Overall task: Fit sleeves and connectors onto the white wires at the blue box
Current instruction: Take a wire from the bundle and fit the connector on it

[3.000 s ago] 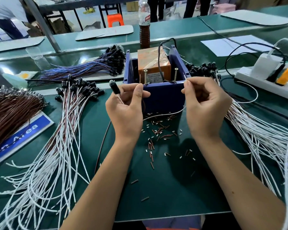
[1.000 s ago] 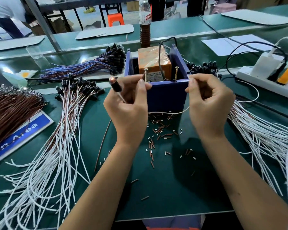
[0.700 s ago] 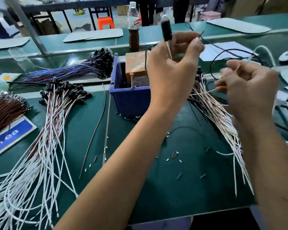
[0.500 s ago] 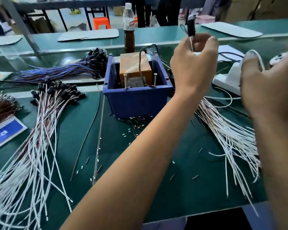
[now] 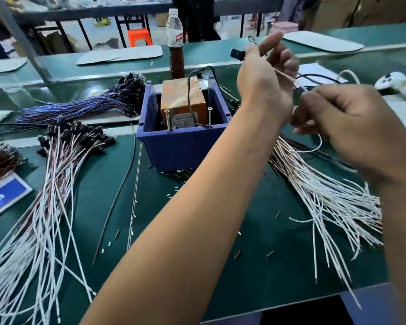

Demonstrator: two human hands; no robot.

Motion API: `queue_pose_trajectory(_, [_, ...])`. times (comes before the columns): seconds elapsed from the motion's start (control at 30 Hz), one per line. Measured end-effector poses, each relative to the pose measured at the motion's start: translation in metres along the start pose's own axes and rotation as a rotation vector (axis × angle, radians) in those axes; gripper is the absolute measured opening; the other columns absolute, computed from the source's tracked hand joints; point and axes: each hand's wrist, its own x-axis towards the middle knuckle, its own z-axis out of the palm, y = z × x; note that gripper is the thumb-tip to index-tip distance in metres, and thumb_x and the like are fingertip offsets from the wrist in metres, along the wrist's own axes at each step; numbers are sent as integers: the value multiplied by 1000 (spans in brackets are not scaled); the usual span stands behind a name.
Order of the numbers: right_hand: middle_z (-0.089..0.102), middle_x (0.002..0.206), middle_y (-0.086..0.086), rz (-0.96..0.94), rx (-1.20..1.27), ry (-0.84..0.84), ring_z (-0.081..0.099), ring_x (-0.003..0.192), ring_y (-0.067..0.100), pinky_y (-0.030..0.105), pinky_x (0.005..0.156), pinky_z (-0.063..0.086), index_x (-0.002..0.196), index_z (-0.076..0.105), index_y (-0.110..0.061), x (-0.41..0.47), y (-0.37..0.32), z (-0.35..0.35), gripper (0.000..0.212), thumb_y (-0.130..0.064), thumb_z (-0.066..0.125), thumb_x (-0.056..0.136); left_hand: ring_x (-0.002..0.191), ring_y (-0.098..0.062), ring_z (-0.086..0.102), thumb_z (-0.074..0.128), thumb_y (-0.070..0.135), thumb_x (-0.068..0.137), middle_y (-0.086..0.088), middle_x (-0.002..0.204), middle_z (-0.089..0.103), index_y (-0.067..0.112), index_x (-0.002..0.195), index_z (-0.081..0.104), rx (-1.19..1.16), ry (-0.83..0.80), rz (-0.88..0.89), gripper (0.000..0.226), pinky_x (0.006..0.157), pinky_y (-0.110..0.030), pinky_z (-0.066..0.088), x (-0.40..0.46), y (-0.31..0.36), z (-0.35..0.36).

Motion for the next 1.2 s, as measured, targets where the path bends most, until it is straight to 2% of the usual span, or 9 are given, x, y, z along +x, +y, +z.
queue_pose_trajectory(0.2, [61, 57, 6, 44, -358, 138, 59, 56, 39, 61, 62, 56, 83, 70, -42, 8, 8, -47, 36, -65, 44, 92, 65, -15, 45, 33, 44, 111, -2, 78, 51, 12, 88, 56, 674, 125, 192, 46, 61, -33, 42, 13, -4, -7])
queue_pose_trajectory(0.37, [58, 49, -5, 141, -574, -14, 60, 54, 27, 35, 53, 46, 78, 71, -49, 1, 9, -47, 25, -55, 49, 87, 99, -42, 67, 35, 46, 110, -25, 111, 68, 3, 112, 59, 924, 187, 50, 49, 91, -58, 52, 37, -32, -25])
queue_pose_trajectory(0.43, [65, 60, -3, 220, -647, -130, 63, 62, 24, 32, 58, 45, 74, 71, -32, 0, 22, -26, 30, -41, 56, 99, 111, -42, 67, 42, 38, 109, -24, 126, 66, 2, 128, 54, 1017, 254, -13, 42, 92, -52, 58, 49, -39, -36])
queue_pose_trajectory(0.5, [73, 74, 5, 304, -661, -232, 68, 71, 28, 39, 67, 55, 81, 72, -22, 0, 36, 0, 31, -30, 56, 106, 84, -31, 63, 51, 18, 103, -17, 113, 63, -2, 125, 51, 1068, 285, -68, 29, 64, -32, 53, 55, -43, -50])
queue_pose_trajectory(0.63, [75, 99, 17, 342, -762, -138, 70, 93, 39, 39, 80, 55, 103, 78, -18, -7, 64, 37, 25, -40, 67, 100, 78, -24, 48, 56, 7, 93, -13, 88, 54, 6, 89, 52, 1133, 263, -98, 5, 59, -29, 37, 48, -52, -66])
queue_pose_trajectory(0.73, [75, 89, 16, 327, -728, 28, 70, 85, 39, 39, 75, 54, 93, 80, -17, -11, 74, 46, 23, -40, 79, 91, 57, -23, 39, 57, 4, 81, -3, 62, 45, 16, 62, 41, 1288, 253, 107, 28, 53, -28, 32, 32, -52, -71])
queue_pose_trajectory(0.9, [76, 93, 13, 349, -631, 59, 71, 91, 36, 43, 85, 59, 96, 77, -20, -11, 70, 56, 21, -32, 88, 82, 56, -22, 42, 53, 3, 82, -2, 61, 46, 13, 65, 44, 1515, 176, 191, 21, 48, -28, 33, 15, -45, -82])
queue_pose_trajectory(1.07, [74, 104, 16, 216, -614, 145, 66, 102, 40, 43, 85, 53, 108, 76, -16, -7, 60, 69, 29, -26, 85, 82, 85, -23, 60, 57, 9, 90, 3, 81, 60, 19, 85, 57, 1532, 78, 192, 11, 78, -30, 51, 2, -37, -89])
queue_pose_trajectory(1.2, [73, 86, 12, 71, -479, 259, 64, 81, 37, 39, 70, 49, 90, 76, -14, -8, 43, 84, 8, -17, 73, 83, 76, -20, 70, 55, 11, 97, -4, 81, 73, 9, 86, 72, 1588, -81, 220, 20, 65, -31, 54, -18, -20, -100])
